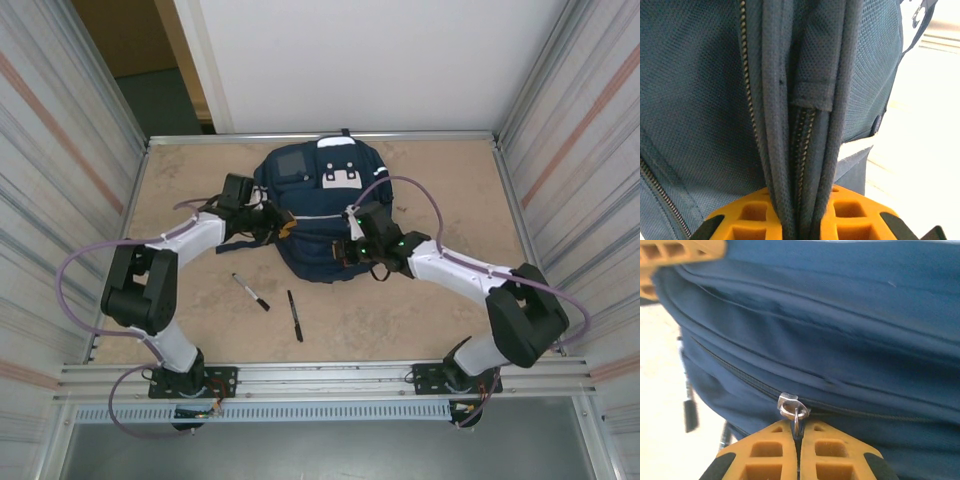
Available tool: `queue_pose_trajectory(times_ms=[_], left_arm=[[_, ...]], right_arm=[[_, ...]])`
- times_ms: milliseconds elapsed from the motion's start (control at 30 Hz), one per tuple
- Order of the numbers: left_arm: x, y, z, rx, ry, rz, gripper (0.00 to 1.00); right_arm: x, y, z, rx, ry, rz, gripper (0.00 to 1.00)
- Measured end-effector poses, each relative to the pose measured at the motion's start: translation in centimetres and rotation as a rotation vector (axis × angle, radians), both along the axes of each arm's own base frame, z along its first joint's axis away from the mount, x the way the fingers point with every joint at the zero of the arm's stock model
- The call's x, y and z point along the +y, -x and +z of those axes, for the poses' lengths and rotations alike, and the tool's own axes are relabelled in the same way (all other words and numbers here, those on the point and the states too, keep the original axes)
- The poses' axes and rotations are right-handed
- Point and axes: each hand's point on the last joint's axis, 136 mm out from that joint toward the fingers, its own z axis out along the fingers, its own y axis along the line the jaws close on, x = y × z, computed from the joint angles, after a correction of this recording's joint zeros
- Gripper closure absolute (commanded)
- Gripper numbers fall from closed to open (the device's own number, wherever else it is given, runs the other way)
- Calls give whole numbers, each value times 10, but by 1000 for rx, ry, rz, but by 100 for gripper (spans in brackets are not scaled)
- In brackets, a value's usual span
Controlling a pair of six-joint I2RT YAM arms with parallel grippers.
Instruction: Pack the student bag
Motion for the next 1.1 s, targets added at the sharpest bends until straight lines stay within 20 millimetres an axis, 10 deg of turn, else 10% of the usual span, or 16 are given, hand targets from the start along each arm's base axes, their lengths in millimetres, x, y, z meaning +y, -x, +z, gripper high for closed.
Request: queue_pose_trajectory(times_ms=[267,567,800,1100], left_arm=[[-8,-42,6,6,26,-119,95],[1,-96,20,-112,9,-85,47],[43,-29,14,-78,-111,10,41],[19,12,21,-98,-177,-10,46]], right_arm=[[-16,0,16,-84,-15,-18,100],[34,-13,40,-127,-50,27,100],[68,0,30,-76,-67,122,100],[75,3,21,-26,-83,134,100]])
